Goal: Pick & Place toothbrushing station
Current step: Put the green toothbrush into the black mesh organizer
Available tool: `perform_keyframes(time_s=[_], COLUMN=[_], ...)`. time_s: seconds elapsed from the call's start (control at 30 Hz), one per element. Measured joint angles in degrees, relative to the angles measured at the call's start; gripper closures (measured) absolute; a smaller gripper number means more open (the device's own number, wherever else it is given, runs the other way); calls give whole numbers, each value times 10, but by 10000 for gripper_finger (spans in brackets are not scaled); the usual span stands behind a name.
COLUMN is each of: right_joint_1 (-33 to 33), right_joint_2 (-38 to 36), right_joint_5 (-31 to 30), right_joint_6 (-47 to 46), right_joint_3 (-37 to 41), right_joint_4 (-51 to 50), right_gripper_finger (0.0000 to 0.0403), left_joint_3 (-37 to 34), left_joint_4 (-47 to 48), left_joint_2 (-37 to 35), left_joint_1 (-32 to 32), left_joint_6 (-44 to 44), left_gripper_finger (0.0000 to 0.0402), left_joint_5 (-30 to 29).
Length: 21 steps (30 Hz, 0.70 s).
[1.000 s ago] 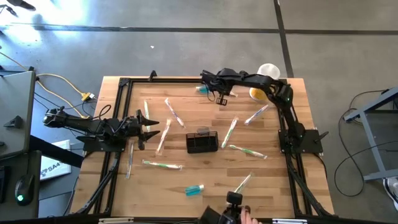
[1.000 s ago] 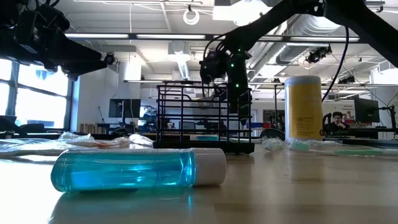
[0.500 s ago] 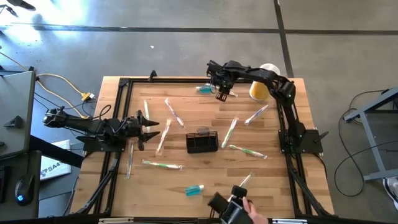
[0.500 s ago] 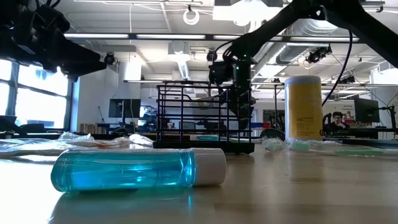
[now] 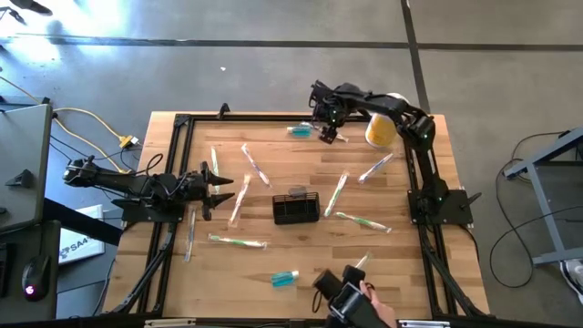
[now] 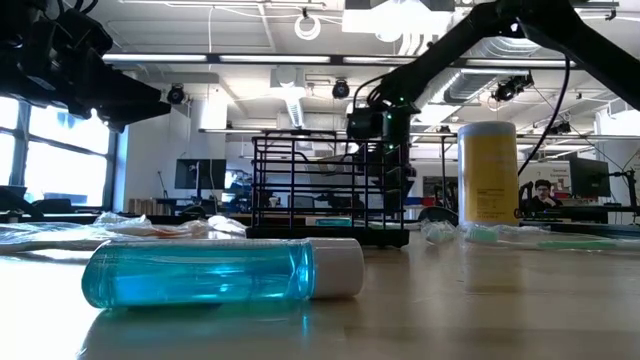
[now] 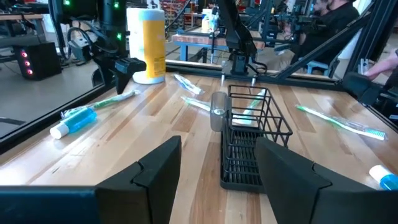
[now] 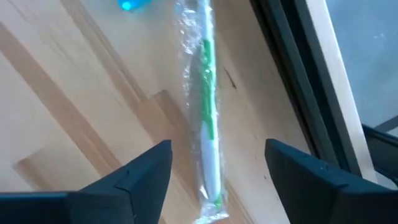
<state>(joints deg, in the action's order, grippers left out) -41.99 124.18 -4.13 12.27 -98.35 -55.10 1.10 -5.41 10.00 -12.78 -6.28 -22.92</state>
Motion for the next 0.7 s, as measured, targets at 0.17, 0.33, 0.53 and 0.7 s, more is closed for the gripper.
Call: perform_keyframes(time_s=[0.17,0.33,0.53,0.7], right_joint_1=[6,5,-4,-4], right_joint_2=[19,43,52,52], right_joint_5=[-2,-13,-2,3], right_joint_6=[15,1,-27,-51], right_joint_3=[0,-1,-3,-3], right_joint_4=[19,32,8,-13], right_gripper_finger=[153,154,170,253], left_joint_3=[0,0,0,0], left_joint_4=[0,-1,-5,-6], left_joint_2=[0,0,0,0], left_joint_1=[0,0,0,0], left_joint_6=[0,-1,-2,-2], left_gripper_finger=[199,199,199,199], left_joint_5=[0,0,0,-1])
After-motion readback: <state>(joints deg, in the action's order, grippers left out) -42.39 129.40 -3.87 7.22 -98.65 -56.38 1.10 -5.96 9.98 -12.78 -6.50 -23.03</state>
